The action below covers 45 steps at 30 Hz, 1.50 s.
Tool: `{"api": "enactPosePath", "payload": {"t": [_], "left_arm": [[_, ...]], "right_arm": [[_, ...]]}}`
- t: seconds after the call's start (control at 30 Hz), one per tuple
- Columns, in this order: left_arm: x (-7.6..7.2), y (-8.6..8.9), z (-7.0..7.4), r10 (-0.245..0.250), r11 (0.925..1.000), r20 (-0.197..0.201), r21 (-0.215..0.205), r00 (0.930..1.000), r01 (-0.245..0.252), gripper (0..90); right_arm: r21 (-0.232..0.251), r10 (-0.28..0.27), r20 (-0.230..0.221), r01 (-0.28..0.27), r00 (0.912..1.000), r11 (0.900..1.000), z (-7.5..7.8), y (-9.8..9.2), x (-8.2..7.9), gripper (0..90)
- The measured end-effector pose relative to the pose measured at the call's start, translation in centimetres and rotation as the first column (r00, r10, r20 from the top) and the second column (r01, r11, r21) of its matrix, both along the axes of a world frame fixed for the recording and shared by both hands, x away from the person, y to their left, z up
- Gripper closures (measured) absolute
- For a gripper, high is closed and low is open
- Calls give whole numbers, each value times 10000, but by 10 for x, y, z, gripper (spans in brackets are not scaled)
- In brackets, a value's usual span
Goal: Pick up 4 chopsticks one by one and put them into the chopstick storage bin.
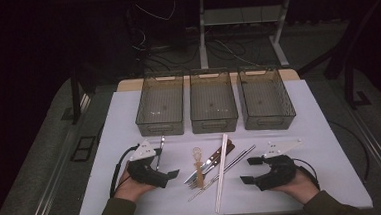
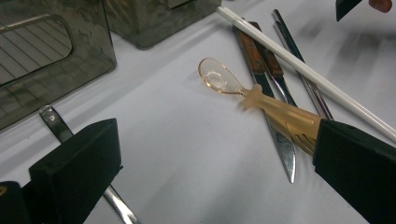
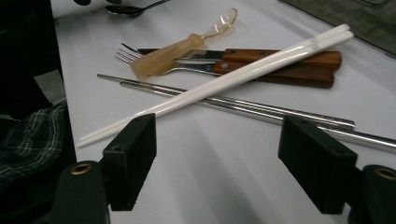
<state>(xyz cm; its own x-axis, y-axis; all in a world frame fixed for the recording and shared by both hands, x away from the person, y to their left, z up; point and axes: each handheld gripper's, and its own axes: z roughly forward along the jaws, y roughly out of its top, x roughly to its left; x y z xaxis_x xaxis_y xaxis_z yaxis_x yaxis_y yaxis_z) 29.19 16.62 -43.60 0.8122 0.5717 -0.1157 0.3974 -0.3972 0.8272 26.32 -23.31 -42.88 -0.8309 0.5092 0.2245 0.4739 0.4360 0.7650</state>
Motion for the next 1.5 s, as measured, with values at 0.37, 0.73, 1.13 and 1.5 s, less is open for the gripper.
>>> {"api": "enactPosePath", "payload": {"t": [0.37, 0.73, 1.13, 1.5], "left_arm": [[-4, 1, 0, 12, 10000, 28, -83, 10000, -11, 0], [-6, 2, 2, 101, 9999, 70, -68, 9999, -101, 0], [-8, 1, 2, 86, 10000, 80, 26, 9999, -86, 0], [-8, 2, 3, 118, 9999, 56, 42, 9999, -118, 0]], "right_arm": [[112, 751, 21, -751, 9972, 9971, 3, 24, -2, 515], [67, 1848, -326, -1846, 9822, 9828, 1, 54, -3, 797], [-384, 2629, -731, -2661, 9621, 9632, -11, 85, -9, 899], [-644, 2820, -922, -2883, 9550, 9554, -18, 94, -13, 899]]}}
